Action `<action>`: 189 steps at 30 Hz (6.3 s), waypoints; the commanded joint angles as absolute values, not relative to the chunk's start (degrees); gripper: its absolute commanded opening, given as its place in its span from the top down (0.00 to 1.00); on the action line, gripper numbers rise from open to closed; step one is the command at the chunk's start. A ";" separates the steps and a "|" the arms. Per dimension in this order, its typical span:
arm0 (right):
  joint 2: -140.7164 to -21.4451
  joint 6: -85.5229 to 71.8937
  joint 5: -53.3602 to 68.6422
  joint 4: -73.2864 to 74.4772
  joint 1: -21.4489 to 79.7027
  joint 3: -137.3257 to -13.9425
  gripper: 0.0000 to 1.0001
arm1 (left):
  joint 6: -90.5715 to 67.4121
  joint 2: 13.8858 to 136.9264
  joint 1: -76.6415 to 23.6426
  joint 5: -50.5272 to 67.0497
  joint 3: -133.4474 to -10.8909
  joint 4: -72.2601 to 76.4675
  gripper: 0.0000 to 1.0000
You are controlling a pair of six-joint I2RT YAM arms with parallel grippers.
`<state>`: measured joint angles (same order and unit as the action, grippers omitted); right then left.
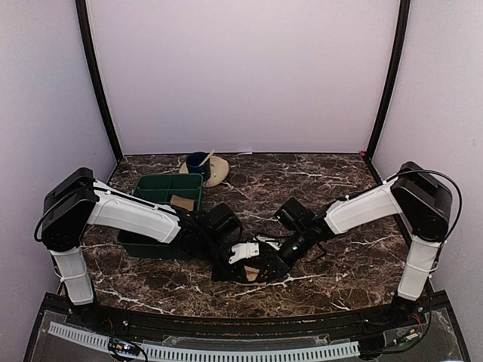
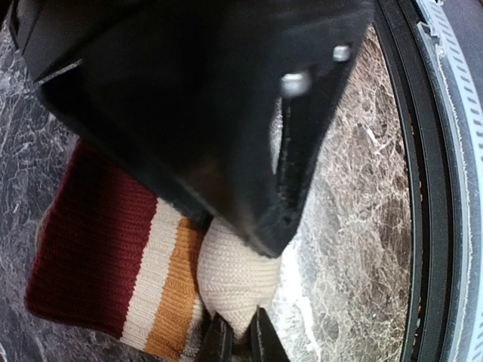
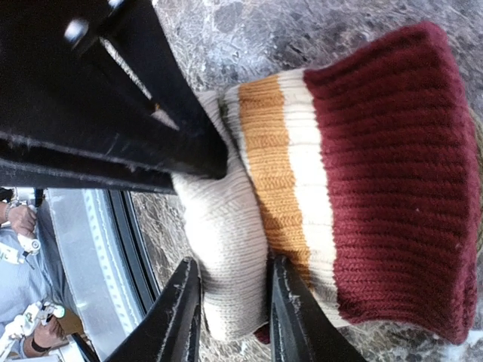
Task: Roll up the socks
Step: Roll the sock at the center of the board.
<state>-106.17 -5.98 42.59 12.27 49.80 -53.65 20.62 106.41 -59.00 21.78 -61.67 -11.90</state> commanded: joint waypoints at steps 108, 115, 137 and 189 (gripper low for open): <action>-95.17 7.55 -11.45 6.90 73.17 -45.98 0.58 | 22.35 129.27 -51.15 47.93 -86.40 -42.01 1.00; -95.27 7.14 -10.50 8.27 72.32 -45.97 0.70 | 22.26 129.28 -50.98 47.70 -86.57 -42.11 1.00; -98.28 3.91 -5.35 10.69 70.74 -47.11 0.98 | 16.63 124.35 -48.31 42.89 -85.44 -38.28 0.75; -96.14 -10.67 18.00 6.60 58.41 -44.82 1.00 | 5.05 97.19 -46.21 29.21 -58.91 -5.50 0.62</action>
